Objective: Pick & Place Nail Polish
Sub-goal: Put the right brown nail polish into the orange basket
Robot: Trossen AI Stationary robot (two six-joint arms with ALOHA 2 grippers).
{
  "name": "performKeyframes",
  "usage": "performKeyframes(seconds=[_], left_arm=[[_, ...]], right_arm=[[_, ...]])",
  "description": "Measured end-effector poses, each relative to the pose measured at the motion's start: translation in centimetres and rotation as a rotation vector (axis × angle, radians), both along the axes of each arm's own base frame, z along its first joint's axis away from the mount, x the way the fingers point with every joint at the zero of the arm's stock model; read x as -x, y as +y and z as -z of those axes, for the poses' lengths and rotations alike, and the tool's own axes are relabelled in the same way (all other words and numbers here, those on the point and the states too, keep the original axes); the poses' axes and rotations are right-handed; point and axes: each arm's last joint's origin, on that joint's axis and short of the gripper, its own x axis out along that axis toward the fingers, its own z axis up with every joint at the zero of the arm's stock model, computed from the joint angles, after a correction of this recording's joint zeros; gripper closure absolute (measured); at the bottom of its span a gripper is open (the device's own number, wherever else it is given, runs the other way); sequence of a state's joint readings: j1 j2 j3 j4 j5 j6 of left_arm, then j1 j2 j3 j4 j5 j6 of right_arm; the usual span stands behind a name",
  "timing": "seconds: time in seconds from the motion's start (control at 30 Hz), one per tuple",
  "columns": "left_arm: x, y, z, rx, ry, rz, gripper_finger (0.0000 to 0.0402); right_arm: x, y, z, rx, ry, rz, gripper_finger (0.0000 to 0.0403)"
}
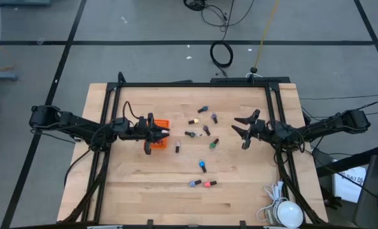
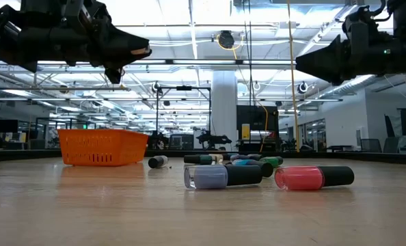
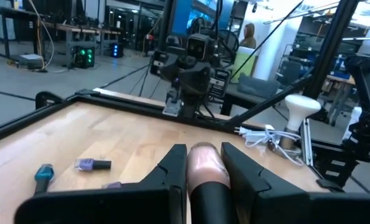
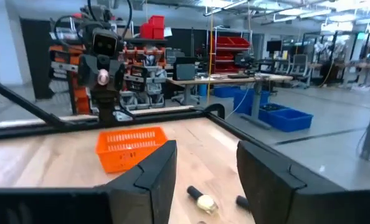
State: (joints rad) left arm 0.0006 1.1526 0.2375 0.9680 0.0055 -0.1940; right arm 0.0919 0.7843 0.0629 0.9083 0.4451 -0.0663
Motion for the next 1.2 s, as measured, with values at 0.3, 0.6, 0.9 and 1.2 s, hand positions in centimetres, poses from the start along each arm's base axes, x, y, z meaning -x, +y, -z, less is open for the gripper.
performKeyframes(seconds=[0.3, 0.6, 0.9, 1.2], left_arm=[[0.00, 0.00, -0.02, 0.003, -0.002, -0.001, 0.0346], [-0.01, 0.00, 0.16, 0.003, 0.016, -0.001, 0.0339], [-0.02, 0.00, 0.29, 0.037, 0.030, 0.001, 0.0346], [0.00, -0.03, 0.94, 0.128, 0.103, -0.001, 0.0346]], right_arm=[[0.00, 0.00, 0.02, 0.002, 0.002, -0.001, 0.0248], [0.00, 0.01, 0.03, -0.005, 0.000, -0.002, 0.0248], [0.00, 0.01, 0.05, -0.005, 0.002, -0.002, 0.0248], [0.00, 0.01, 0.05, -0.006, 0.001, -0.002, 0.0248]])
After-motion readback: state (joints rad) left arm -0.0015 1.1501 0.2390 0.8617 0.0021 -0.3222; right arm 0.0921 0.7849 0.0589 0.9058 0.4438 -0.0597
